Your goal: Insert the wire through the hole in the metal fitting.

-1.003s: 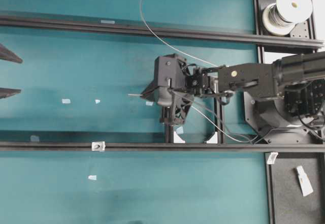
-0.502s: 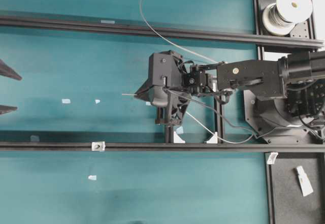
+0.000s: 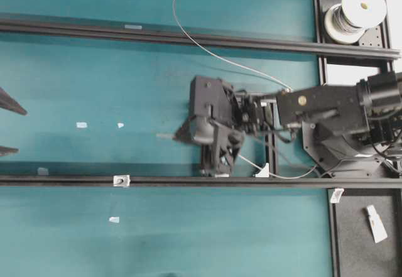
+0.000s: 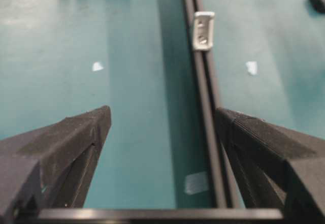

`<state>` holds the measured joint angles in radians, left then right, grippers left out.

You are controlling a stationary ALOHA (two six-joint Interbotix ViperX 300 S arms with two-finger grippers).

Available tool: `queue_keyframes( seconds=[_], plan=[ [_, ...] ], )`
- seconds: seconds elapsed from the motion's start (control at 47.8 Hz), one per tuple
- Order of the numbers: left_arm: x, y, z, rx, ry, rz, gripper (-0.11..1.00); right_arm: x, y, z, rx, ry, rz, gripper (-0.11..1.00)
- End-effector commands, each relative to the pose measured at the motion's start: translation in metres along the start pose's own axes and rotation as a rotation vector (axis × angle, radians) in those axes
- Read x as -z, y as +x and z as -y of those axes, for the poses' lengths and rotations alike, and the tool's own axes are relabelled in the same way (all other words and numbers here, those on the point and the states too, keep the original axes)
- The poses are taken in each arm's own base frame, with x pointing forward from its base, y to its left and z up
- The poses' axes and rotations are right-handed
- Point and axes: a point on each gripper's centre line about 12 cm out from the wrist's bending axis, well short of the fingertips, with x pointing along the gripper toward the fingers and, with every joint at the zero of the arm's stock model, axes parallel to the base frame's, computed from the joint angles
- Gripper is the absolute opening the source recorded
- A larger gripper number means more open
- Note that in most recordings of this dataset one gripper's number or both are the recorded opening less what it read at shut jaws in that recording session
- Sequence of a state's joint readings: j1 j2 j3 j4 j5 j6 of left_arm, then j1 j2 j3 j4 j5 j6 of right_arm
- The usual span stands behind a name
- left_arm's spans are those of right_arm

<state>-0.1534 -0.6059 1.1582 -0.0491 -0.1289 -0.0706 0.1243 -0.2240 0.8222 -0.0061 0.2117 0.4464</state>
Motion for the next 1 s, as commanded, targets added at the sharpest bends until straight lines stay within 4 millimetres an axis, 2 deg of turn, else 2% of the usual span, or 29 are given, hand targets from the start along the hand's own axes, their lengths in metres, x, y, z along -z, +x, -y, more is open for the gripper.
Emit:
queue_keyframes(
  seconds=[0.0, 0.251, 0.648, 0.982],
  plan=[
    [-0.005, 0.003, 0.008, 0.029, -0.004, 0.029, 0.65, 0.002, -0.004, -0.012, -0.038, 0.011, 0.019, 0.00],
    [0.004, 0.019, 0.023, 0.077, 0.014, -0.015, 0.65, 0.012, -0.004, -0.028, -0.082, 0.035, 0.012, 0.00],
    [0.015, 0.031, 0.038, 0.120, 0.006, -0.070, 0.66, 0.018, -0.001, -0.047, -0.116, 0.031, -0.012, 0.00],
    [0.024, 0.076, 0.038, 0.095, 0.006, -0.127, 0.66, 0.009, 0.010, -0.054, -0.125, 0.034, -0.001, 0.00]
  ],
)
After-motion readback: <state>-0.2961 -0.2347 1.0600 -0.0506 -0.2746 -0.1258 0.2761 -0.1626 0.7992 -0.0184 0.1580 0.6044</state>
